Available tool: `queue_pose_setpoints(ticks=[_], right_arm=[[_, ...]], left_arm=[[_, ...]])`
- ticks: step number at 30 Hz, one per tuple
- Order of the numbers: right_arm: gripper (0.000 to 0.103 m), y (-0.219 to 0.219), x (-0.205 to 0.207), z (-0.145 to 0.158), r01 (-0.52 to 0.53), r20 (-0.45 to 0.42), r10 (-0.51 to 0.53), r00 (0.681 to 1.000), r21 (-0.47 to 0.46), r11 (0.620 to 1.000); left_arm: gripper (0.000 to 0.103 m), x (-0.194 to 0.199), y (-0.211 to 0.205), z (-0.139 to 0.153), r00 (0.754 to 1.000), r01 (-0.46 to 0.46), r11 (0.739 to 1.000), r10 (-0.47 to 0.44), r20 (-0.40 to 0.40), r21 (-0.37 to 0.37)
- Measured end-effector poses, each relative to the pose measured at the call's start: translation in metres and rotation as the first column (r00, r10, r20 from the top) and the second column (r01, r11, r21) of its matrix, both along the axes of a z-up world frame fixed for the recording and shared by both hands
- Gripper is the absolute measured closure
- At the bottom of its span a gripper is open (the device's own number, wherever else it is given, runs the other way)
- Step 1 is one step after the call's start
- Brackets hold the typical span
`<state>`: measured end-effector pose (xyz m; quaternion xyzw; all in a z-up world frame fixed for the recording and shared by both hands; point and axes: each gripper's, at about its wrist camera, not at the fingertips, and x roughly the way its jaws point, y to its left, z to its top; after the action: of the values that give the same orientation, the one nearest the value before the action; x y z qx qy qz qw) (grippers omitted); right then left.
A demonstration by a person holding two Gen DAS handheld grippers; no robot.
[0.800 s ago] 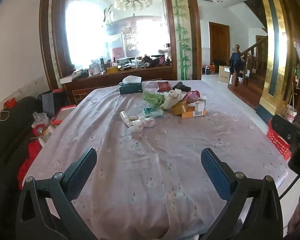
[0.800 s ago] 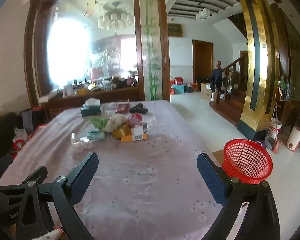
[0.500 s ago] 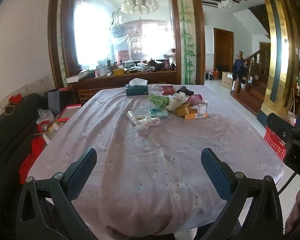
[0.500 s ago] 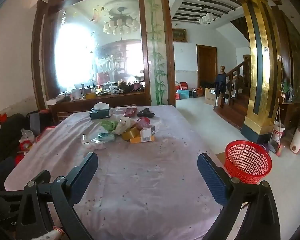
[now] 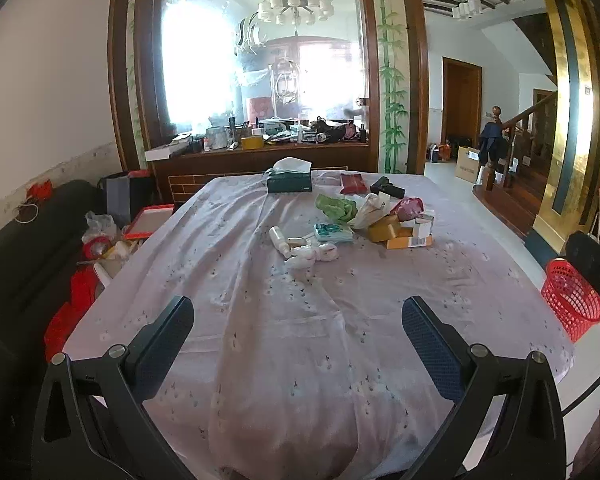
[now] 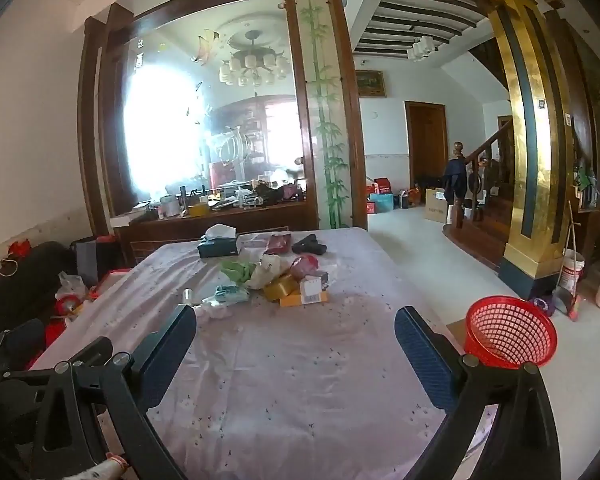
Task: Collect trash
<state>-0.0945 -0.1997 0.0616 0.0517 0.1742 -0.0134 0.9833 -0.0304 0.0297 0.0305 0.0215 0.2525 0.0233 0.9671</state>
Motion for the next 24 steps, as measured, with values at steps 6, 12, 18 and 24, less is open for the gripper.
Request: queue_pose_setpoints(ticks=[6,12,18,24], right_arm=[[0.002,0.001,0.016,0.0,-0.001,0.008,0.001,1.0,-0.018,1.0],[0.002,-0.001,0.035,-0.005,-0.007,0.008,0.007,1.0,-0.034,0.999],[0.002,-0.005,0.053,-0.01,-0.018,0.007,0.018,1.0,-0.042,0.999],[0.002,-0.01,0.068,-0.018,-0.029,-0.01,0.029,1.0,-0.037,0.999]], left_arm=[[0.0,0.019,0.003,0.0,1.0,-0.006,1.0,0.006,-0.012,-0.017],[0.0,0.045,0.007,-0.003,1.0,-0.001,1.0,0.001,-0.015,-0.018],[0.0,0.062,0.004,-0.005,1.0,0.005,1.0,-0.005,0.003,-0.013],[0.0,0.076,-0.002,-0.013,1.0,0.004,1.0,-0.004,0.0,-0.012]])
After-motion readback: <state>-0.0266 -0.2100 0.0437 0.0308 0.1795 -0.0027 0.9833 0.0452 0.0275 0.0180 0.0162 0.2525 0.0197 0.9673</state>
